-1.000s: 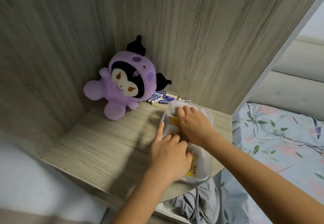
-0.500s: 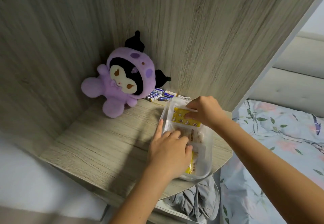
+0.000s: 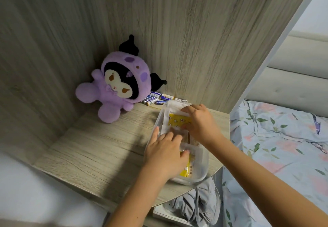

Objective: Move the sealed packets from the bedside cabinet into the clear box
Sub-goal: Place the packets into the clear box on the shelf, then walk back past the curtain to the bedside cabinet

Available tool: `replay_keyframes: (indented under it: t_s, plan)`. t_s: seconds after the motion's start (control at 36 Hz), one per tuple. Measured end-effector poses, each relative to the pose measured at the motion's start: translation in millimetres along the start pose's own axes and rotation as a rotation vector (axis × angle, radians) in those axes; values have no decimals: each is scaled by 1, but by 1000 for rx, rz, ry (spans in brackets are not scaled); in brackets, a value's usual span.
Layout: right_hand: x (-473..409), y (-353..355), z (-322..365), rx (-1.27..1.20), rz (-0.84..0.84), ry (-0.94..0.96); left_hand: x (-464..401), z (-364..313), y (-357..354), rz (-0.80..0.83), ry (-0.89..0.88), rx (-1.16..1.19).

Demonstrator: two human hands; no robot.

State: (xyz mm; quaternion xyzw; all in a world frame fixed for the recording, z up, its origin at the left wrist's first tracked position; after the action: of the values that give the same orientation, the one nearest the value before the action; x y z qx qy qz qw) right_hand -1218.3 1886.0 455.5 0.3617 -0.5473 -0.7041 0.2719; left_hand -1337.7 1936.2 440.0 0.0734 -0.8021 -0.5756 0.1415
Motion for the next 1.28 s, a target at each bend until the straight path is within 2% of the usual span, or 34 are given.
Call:
replay_keyframes:
  t_s: [0.11, 0.22, 0.31, 0.42, 0.61, 0.69, 0.75, 0.81, 0.89, 0.97, 1.14, 1.28]
  plan:
    - [5, -1, -3, -109, -114, -32, 0, 0, 1, -6, 6, 39]
    - [6, -2, -2, -122, -127, 17, -1, -1, 1, -11, 12, 50]
    - [4, 0, 3, -58, -84, 34, -5, -1, 1, -11, 19, 62]
    - [-6, -1, 1, -59, 55, -9, -8, -1, 2, 3, 38, 67]
    - [-7, 2, -8, -138, 66, -4, -9, 2, 1, 6, 44, 86]
    - [-1, 13, -12, -150, -72, 9, -8, 3, 3, -15, 17, 89]
    - [7, 26, -18, -133, -185, -57, -8, 3, 9, -68, -22, 130]
    - [19, 41, -25, -121, -226, -128, -5, 4, 17, -140, -77, 190]
    - [41, 57, -43, -37, -207, -225, 3, 4, 33, -217, -130, 206]
    - [75, 64, -64, 2, -115, -437, 7, -5, 45, -268, -207, 146]
    - [175, 62, -65, 14, 24, -718, 17, -73, 31, -118, -538, 115]
    - [289, 77, -57, 123, -6, -970, 38, -135, -10, 44, -751, -111]
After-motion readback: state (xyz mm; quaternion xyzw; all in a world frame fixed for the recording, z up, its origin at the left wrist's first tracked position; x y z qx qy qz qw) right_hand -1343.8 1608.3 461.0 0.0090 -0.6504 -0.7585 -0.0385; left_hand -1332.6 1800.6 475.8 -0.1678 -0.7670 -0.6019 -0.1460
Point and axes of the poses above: each hand's wrist, its own x-axis away from the middle knuckle, its own y-axis out of the back of the hand, z = x × y, the point moved 4 cm from there along -x, towards the middle knuckle, and after that the axes turned 3 degrees about x, right-handed, at the moved point
